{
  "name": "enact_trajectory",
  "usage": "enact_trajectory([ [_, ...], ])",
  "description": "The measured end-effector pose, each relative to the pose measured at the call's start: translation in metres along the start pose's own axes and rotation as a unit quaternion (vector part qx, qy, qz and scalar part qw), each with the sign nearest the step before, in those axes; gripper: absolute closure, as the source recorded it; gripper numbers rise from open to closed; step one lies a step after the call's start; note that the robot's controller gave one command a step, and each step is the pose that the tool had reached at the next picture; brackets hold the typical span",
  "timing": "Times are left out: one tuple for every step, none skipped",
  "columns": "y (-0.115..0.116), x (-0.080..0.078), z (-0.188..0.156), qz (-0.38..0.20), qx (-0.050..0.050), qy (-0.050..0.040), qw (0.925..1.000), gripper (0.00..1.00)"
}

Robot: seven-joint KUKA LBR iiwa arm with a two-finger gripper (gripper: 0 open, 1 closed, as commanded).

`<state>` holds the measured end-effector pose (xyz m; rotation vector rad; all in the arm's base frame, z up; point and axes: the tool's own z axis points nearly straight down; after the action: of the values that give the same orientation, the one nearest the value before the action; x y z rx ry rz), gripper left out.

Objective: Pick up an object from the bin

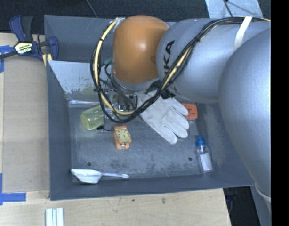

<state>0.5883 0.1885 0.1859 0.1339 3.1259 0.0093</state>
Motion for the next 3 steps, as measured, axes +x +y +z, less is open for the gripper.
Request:
enact_trajectory([
  [-0.018, 0.017, 0.062, -0.016, 0.003, 0.004, 0.9999, 0.0],
  [-0.04, 0.017, 0.072, 0.014, 0.003, 0.0086, 0.9999, 0.0],
  [-0.056, -0.006, 0.085, -0.015, 0.002, 0.0022, 0.9999, 0.0],
])
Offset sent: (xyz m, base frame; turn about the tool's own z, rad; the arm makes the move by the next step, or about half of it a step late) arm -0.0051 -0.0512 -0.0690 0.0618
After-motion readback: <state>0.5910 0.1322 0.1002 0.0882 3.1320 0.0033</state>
